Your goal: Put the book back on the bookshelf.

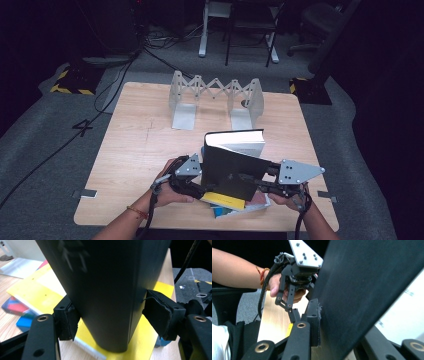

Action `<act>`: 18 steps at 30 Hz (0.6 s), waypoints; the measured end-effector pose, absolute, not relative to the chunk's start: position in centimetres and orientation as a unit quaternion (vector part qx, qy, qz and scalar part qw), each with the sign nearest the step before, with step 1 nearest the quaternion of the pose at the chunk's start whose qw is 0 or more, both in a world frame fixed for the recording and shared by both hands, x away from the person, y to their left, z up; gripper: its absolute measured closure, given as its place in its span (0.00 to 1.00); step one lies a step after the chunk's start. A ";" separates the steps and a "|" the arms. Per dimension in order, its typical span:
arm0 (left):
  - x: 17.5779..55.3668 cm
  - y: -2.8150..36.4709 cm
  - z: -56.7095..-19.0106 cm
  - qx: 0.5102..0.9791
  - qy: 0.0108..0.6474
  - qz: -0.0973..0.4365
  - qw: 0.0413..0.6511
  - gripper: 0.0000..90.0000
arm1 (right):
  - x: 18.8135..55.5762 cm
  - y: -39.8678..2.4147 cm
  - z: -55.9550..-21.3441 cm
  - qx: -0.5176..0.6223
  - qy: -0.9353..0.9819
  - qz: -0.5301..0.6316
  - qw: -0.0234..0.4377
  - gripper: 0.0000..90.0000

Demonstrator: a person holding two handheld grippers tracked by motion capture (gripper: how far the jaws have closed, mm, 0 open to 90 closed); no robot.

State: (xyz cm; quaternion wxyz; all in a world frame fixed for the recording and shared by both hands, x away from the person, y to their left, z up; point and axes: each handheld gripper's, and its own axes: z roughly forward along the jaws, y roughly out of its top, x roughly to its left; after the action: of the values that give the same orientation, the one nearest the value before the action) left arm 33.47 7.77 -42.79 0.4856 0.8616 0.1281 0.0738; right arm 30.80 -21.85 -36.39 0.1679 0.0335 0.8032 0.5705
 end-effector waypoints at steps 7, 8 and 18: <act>33.6 6.9 -42.1 0.852 0.117 0.077 0.504 0.34 | 30.5 -22.1 -36.5 0.048 0.801 0.568 0.181 0.79; 33.6 6.9 -42.0 0.852 0.115 0.079 0.505 0.35 | 30.5 -22.3 -36.6 0.054 0.799 0.570 0.183 0.78; 33.1 7.0 -42.0 0.846 0.093 0.078 0.520 0.50 | 29.4 -24.7 -37.6 0.112 0.795 0.552 0.225 0.58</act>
State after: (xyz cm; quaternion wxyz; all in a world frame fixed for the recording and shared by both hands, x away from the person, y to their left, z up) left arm 33.09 6.98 -41.97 0.5199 0.8456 0.0926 0.0778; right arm 29.38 -24.66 -37.58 0.2254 0.1121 0.7949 0.5521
